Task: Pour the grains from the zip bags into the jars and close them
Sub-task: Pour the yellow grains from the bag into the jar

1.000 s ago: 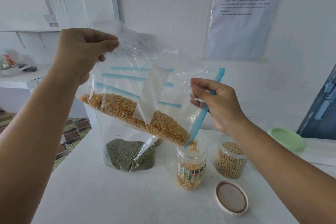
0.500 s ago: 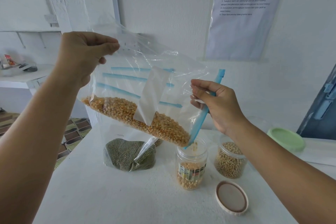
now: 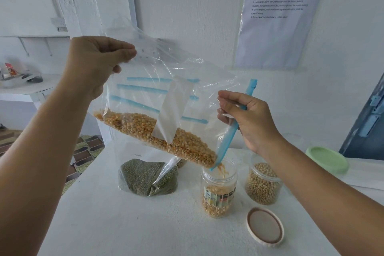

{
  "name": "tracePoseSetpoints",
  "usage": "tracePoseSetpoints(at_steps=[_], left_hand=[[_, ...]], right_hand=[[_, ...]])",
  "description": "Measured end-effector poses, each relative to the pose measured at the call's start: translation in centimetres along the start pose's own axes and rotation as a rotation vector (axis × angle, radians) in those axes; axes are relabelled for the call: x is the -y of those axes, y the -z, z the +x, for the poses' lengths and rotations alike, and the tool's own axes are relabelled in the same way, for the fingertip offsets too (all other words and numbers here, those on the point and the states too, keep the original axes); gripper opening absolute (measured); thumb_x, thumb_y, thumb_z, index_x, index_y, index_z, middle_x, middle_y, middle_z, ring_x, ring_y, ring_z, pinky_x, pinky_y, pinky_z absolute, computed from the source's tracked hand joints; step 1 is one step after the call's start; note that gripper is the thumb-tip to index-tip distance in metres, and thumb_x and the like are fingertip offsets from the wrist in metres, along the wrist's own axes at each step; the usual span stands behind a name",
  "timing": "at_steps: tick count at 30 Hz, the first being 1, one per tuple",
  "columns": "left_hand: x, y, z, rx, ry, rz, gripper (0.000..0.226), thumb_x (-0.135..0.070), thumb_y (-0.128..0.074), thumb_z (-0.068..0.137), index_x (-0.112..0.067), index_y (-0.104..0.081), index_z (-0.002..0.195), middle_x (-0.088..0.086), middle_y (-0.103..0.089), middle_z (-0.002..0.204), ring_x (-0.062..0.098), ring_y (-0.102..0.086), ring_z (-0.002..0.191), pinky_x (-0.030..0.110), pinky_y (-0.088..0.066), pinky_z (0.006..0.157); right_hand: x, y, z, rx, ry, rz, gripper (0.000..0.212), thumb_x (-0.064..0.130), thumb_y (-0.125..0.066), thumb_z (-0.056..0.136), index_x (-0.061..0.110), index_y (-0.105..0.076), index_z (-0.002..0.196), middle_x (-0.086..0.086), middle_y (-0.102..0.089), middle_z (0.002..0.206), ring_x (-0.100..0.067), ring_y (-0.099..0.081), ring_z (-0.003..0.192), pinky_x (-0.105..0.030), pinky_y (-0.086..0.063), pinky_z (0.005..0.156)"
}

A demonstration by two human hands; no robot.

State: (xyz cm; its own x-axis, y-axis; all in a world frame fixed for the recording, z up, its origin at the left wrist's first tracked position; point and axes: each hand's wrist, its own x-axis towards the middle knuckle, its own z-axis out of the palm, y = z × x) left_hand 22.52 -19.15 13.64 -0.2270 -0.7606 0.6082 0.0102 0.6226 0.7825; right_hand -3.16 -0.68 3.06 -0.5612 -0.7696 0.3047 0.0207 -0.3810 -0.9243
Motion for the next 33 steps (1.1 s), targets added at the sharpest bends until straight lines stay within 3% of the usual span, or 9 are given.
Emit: tracePoseSetpoints(at_steps=[19, 33], left_hand=[[-0.10, -0.26, 0.19, 0.021, -0.035, -0.032, 0.012, -0.018, -0.087, 0.083, -0.021, -0.080, 0.093, -0.011, -0.074, 0.067, 0.005, -0.053, 0.056, 0.017, -0.047, 0.058], [0.31, -0.30, 0.29, 0.037, -0.037, -0.059, 0.012, -0.020, -0.088, 0.082, -0.022, -0.082, 0.092, -0.007, -0.076, 0.074, 0.016, -0.060, 0.068, 0.021, -0.049, 0.061]], right_hand=[[-0.04, 0.43, -0.16, -0.013, 0.004, -0.008, 0.020, 0.006, -0.075, 0.092, 0.017, -0.081, 0.108, -0.005, -0.078, 0.105, -0.019, -0.071, 0.085, -0.034, -0.063, 0.082], [-0.23, 0.49, -0.14, -0.009, 0.002, -0.003, 0.021, 0.005, -0.075, 0.092, 0.016, -0.081, 0.108, -0.006, -0.078, 0.106, -0.018, -0.072, 0.084, -0.032, -0.063, 0.081]])
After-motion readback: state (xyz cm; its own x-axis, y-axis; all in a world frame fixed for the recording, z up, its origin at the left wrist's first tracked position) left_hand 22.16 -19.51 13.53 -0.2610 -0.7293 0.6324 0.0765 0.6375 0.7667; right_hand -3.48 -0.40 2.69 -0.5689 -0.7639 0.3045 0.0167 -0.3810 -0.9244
